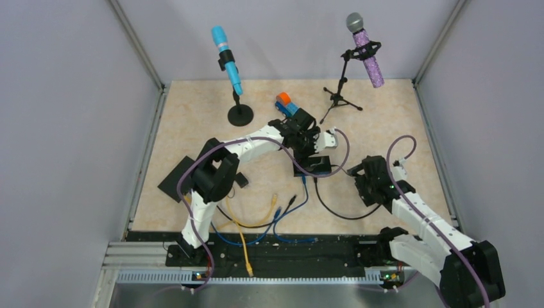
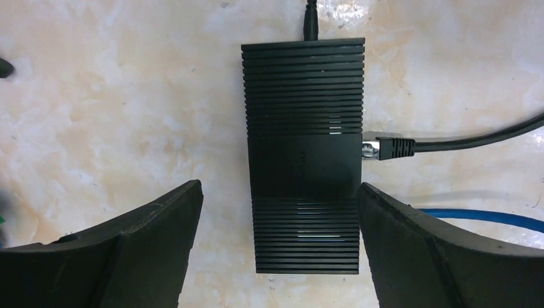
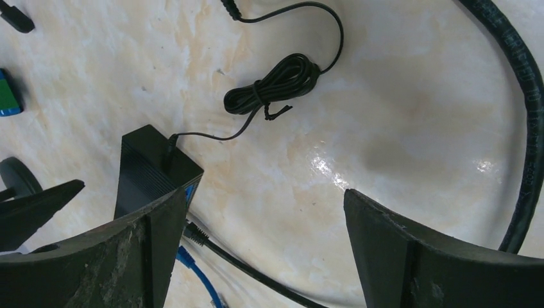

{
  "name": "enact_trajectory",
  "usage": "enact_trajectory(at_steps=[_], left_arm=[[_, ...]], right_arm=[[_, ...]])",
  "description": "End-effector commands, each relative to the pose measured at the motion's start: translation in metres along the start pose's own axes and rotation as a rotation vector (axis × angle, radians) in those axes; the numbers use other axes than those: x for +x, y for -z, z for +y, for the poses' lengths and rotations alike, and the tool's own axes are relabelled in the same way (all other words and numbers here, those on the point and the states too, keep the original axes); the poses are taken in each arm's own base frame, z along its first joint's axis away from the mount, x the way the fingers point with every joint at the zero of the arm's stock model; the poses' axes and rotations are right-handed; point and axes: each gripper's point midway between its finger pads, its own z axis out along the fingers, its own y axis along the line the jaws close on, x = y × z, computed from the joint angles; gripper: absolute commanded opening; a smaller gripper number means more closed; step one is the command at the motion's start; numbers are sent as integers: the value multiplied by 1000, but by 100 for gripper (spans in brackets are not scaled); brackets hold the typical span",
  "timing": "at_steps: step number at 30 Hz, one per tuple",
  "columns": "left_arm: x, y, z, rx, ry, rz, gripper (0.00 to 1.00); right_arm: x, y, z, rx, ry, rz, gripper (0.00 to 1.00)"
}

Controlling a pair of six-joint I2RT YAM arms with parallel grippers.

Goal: Pull the plug from the switch port
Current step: Adjust the switch port at the center of the board.

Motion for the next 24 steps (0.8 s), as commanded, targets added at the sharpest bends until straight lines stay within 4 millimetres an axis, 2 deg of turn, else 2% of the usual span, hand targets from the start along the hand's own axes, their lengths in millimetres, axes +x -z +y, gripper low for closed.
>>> enact_trajectory(at_steps=[1, 4, 10, 14, 19, 24], left_arm=[[2, -1, 0, 16, -23, 20, 94], [8, -3, -2, 24, -25, 43, 93], [12, -7, -6, 36, -39, 57, 93], [10, -10, -3, 12, -33, 69, 94], [17, -13, 4, -33, -40, 107, 93], [6, -12, 7, -53, -14, 78, 91]], right_arm=[[-7, -1, 9, 17, -70, -20, 89], [-3, -4, 10, 40, -114, -4, 83], [2, -13, 15, 64, -131, 21, 83], [4, -17, 22, 66, -123, 35, 84], [4, -22, 31, 57, -141, 45, 84], [9, -31, 42, 70, -159, 76, 83]])
